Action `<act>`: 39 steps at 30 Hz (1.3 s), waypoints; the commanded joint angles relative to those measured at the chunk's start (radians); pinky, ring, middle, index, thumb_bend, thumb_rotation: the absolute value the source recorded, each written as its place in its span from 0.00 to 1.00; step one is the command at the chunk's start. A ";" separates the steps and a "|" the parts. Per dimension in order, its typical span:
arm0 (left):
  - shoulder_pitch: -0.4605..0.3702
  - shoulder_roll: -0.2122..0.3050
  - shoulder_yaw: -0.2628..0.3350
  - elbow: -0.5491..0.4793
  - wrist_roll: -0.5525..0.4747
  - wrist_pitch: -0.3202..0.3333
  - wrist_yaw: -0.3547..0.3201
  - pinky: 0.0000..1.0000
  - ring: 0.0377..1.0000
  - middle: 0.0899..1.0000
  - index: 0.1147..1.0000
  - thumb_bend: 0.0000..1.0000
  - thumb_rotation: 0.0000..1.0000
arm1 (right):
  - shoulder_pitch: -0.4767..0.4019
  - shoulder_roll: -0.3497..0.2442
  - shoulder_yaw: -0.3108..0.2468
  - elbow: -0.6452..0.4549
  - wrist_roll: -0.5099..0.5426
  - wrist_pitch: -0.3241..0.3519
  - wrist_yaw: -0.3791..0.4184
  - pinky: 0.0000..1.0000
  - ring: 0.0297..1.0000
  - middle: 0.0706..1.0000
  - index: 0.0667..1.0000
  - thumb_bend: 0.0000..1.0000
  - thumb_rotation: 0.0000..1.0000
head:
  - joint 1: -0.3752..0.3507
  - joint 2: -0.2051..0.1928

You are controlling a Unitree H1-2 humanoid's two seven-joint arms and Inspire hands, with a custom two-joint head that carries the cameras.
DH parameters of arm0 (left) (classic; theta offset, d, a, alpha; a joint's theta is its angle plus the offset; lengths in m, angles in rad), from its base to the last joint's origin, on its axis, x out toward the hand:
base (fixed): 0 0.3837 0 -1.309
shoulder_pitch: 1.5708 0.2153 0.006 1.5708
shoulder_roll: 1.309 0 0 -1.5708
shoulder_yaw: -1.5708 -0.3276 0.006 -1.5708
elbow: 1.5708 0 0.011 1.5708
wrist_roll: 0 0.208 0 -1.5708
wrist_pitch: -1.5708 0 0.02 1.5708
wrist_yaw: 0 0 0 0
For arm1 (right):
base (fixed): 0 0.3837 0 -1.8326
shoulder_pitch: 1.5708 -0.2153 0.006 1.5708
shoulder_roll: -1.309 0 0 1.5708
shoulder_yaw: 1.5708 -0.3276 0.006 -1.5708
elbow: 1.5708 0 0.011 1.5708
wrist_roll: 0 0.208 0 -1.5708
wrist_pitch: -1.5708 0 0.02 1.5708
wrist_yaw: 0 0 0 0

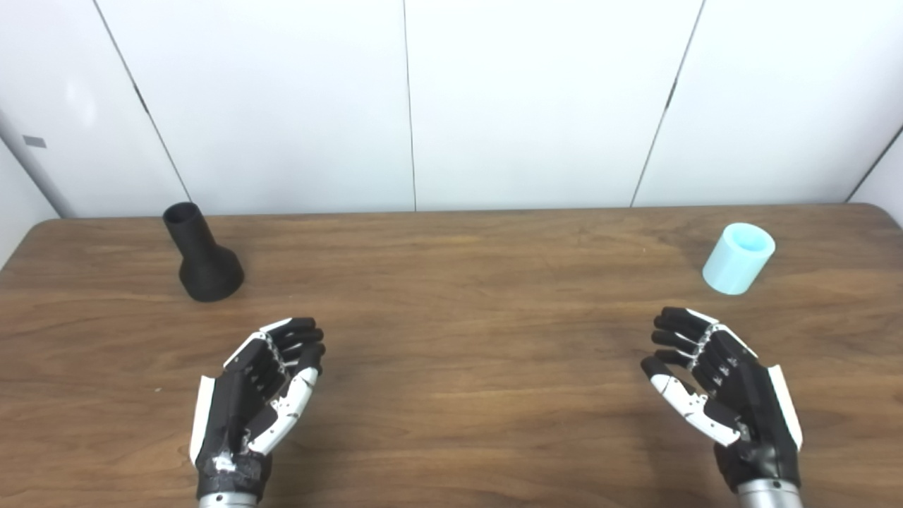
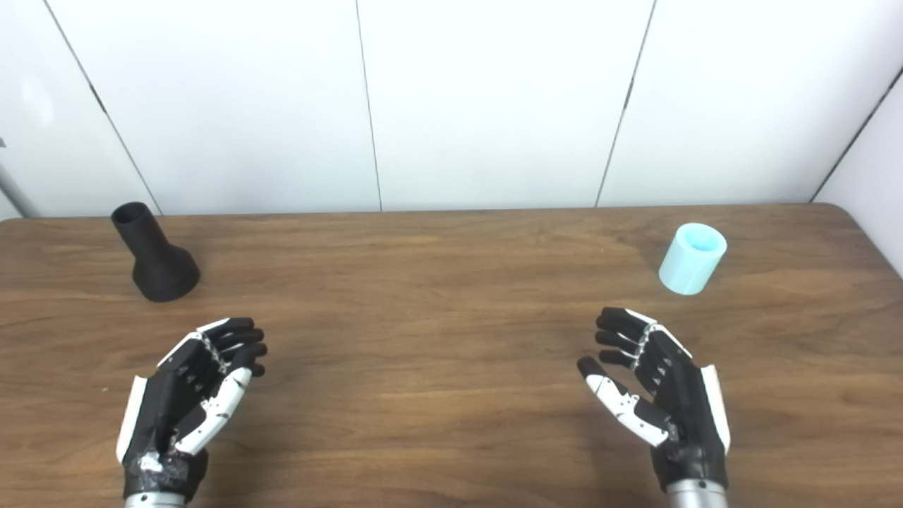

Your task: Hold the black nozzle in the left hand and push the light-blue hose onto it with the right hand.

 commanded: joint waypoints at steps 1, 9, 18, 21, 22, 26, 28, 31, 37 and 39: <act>0.123 -0.038 -0.011 -0.037 0.014 -0.008 0.004 0.56 0.63 0.63 0.61 0.32 0.13 | 0.035 -0.015 -0.001 -0.040 0.002 -0.018 0.005 0.63 0.69 0.69 0.66 0.25 0.00 | 0.000 0.000; 0.123 -0.037 -0.010 -0.033 0.012 -0.018 0.002 0.56 0.63 0.63 0.60 0.31 0.11 | 0.036 -0.018 0.002 -0.040 -0.002 -0.022 0.008 0.63 0.68 0.68 0.66 0.25 0.00 | 0.000 0.000; 0.119 -0.039 -0.009 -0.032 0.007 -0.016 0.002 0.56 0.63 0.63 0.60 0.31 0.09 | 0.031 -0.016 0.001 -0.048 -0.013 -0.008 0.006 0.62 0.68 0.68 0.66 0.25 0.00 | 0.010 0.019; 0.115 -0.041 -0.009 -0.033 0.005 -0.010 0.004 0.56 0.62 0.62 0.60 0.31 0.10 | 0.026 -0.021 -0.001 -0.045 -0.006 -0.008 0.010 0.62 0.69 0.68 0.66 0.25 0.00 | 0.010 0.021; 0.113 -0.042 -0.008 -0.032 0.005 -0.010 0.005 0.56 0.62 0.62 0.60 0.31 0.10 | 0.025 -0.022 -0.002 -0.043 -0.003 -0.009 0.011 0.62 0.69 0.69 0.66 0.25 0.01 | 0.007 0.021; 0.103 -0.045 -0.017 -0.025 0.038 -0.002 0.011 0.56 0.62 0.63 0.61 0.30 0.14 | 0.016 -0.022 -0.009 -0.026 -0.002 -0.010 0.009 0.62 0.69 0.68 0.66 0.25 0.01 | 0.025 0.015; 0.096 -0.049 -0.019 -0.020 0.051 -0.001 0.016 0.55 0.62 0.63 0.61 0.29 0.14 | 0.006 -0.022 -0.014 -0.015 0.003 -0.003 0.009 0.62 0.69 0.68 0.66 0.25 0.01 | 0.044 0.006; 0.086 -0.056 -0.020 -0.006 0.042 -0.006 0.019 0.56 0.63 0.63 0.60 0.30 0.13 | -0.003 -0.029 -0.022 -0.010 0.021 0.010 0.017 0.65 0.70 0.70 0.68 0.25 0.00 | 0.083 0.002; 0.069 -0.085 -0.065 0.025 0.087 -0.018 0.046 0.56 0.62 0.63 0.60 0.32 0.19 | -0.020 -0.064 -0.057 0.022 0.065 -0.014 0.031 0.65 0.71 0.70 0.68 0.24 0.00 | 0.228 -0.011; 0.060 -0.097 -0.083 0.038 0.097 -0.024 0.059 0.56 0.62 0.62 0.60 0.33 0.20 | -0.028 -0.077 -0.069 0.035 0.090 -0.019 0.037 0.65 0.71 0.71 0.68 0.23 0.00 | 0.267 -0.010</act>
